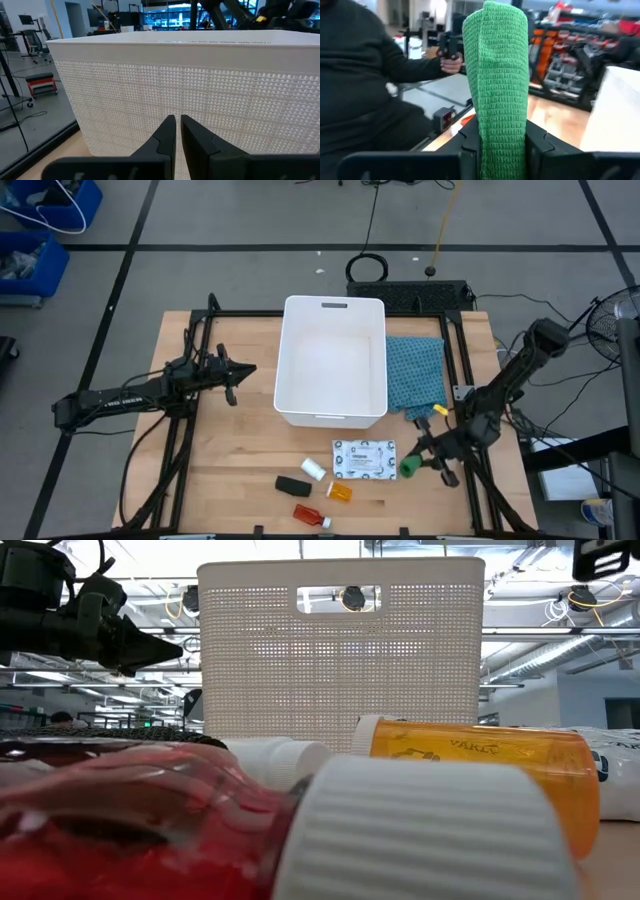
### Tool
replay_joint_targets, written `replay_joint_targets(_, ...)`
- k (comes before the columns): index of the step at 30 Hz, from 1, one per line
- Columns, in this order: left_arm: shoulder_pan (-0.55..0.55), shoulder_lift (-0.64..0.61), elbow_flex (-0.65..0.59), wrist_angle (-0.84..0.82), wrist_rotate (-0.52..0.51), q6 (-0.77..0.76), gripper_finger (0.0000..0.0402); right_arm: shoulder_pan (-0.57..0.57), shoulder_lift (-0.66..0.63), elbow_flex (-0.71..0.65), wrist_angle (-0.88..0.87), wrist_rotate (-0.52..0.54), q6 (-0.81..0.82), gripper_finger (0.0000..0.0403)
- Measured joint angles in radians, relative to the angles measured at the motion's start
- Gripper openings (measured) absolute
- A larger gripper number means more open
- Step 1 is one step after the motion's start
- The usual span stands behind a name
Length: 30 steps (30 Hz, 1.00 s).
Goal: Pick & place medical supplies in basket/bin
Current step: Put the green bandage into the white bin
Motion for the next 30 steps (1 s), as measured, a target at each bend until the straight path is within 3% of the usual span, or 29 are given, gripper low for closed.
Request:
replay_joint_targets(6, 0.0, 0.0, 0.0, 0.0, 0.0, -0.02, 0.0033, -0.017, -0.05, -0.044, 0.169, 0.19, -0.144, 0.0068)
replay_joint_targets(10, 0.0, 0.0, 0.0, 0.0, 0.0, -0.023, 0.0033, -0.066, -0.104, 0.039, 0.147, 0.193, -0.276, 0.0067)
replay_joint_targets(15, 0.0, 0.0, 0.0, 0.0, -0.001, -0.014, 0.0033, -0.19, -0.128, 0.295, -0.259, 0.19, -0.301, 0.0065)
replay_joint_targets(20, 0.0, 0.0, 0.0, 0.0, -0.035, 0.0, 0.0033, -0.42, -0.087, 0.569, -0.649, 0.182, -0.196, 0.0064)
replay_joint_targets(24, 0.0, 0.0, 0.0, 0.0, -0.059, 0.0, 0.0033, -0.632, -0.028, 0.728, -0.841, 0.007, -0.17, 0.0064)
replay_joint_targets(30, 0.0, 0.0, 0.0, 0.001, -0.06, 0.001, 0.0033, -0.902, 0.14, 0.871, -0.893, -0.303, -0.14, 0.0064)
